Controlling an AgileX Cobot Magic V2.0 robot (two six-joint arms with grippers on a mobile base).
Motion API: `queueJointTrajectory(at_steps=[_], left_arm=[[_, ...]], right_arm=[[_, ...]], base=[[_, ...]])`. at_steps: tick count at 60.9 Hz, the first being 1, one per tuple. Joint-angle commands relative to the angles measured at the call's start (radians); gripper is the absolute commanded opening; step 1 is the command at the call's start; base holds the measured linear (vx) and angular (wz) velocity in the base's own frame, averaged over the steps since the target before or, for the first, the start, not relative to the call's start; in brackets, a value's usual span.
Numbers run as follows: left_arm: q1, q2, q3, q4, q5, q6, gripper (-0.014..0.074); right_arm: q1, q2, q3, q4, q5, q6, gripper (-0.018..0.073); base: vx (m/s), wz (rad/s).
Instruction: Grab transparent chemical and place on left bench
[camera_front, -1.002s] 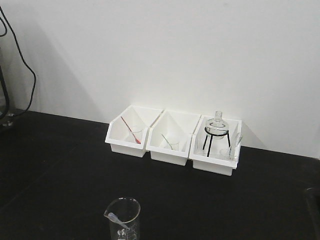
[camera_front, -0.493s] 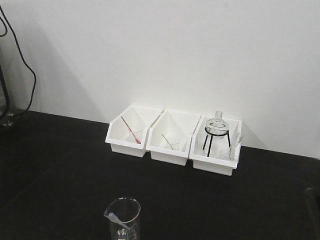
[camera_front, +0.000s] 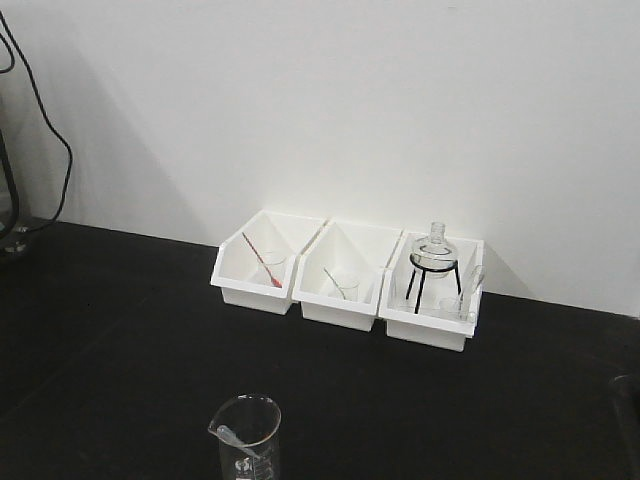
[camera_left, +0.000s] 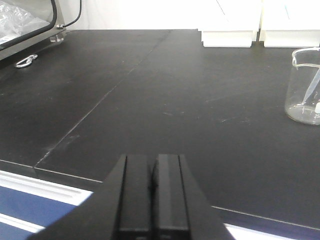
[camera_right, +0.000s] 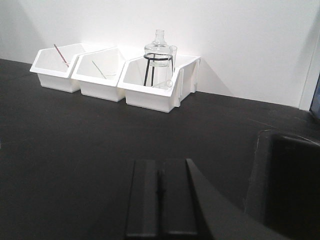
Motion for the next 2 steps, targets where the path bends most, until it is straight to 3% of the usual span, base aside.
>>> queueJointTrajectory(at_steps=[1, 2], left_arm=[[-0.002, -0.019, 0.016, -0.001, -0.078, -0.008, -0.0003], [-0.002, -0.019, 0.016, -0.001, -0.078, -0.008, -0.0003]], right_arm=[[-0.006, -0.012, 0.004, -0.002, -0.082, 0.000, -0.0008], [-0.006, -0.012, 0.004, -0.002, -0.082, 0.000, -0.0008]], base=[[0.00, 0.00], [0.00, 0.00]])
